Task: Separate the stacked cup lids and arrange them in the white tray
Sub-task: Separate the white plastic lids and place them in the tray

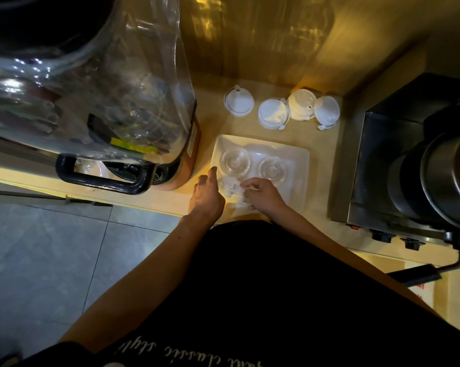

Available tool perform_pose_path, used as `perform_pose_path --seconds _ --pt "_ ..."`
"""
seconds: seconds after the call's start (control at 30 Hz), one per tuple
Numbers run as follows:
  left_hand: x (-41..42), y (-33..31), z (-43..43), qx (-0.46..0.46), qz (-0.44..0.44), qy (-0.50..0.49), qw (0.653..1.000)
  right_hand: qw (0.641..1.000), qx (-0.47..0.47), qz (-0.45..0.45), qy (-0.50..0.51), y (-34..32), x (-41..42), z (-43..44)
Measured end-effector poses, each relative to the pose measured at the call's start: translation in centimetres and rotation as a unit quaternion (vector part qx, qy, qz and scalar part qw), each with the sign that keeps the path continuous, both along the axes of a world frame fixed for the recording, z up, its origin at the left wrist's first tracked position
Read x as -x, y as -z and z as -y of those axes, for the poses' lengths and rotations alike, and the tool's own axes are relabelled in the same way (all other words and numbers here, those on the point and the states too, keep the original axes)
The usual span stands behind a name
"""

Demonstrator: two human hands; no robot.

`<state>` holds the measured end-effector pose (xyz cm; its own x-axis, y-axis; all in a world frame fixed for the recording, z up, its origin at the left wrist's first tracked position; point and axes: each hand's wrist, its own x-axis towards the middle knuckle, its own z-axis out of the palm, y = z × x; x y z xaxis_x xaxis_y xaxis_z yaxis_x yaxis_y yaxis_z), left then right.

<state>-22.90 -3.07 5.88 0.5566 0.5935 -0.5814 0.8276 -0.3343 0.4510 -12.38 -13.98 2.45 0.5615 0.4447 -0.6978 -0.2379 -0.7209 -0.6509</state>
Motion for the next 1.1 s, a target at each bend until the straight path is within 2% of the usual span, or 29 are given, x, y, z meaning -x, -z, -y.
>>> perform_pose_path --seconds 0.37,1.1 --pt "0.3 0.1 0.2 -0.006 0.002 0.033 0.999 0.999 0.015 0.030 -0.002 -0.6 0.1 -0.1" --pt "-0.3 -0.1 0.2 -0.040 0.014 0.043 0.998 0.998 0.042 0.033 0.019 -1.1 -0.5 0.8"
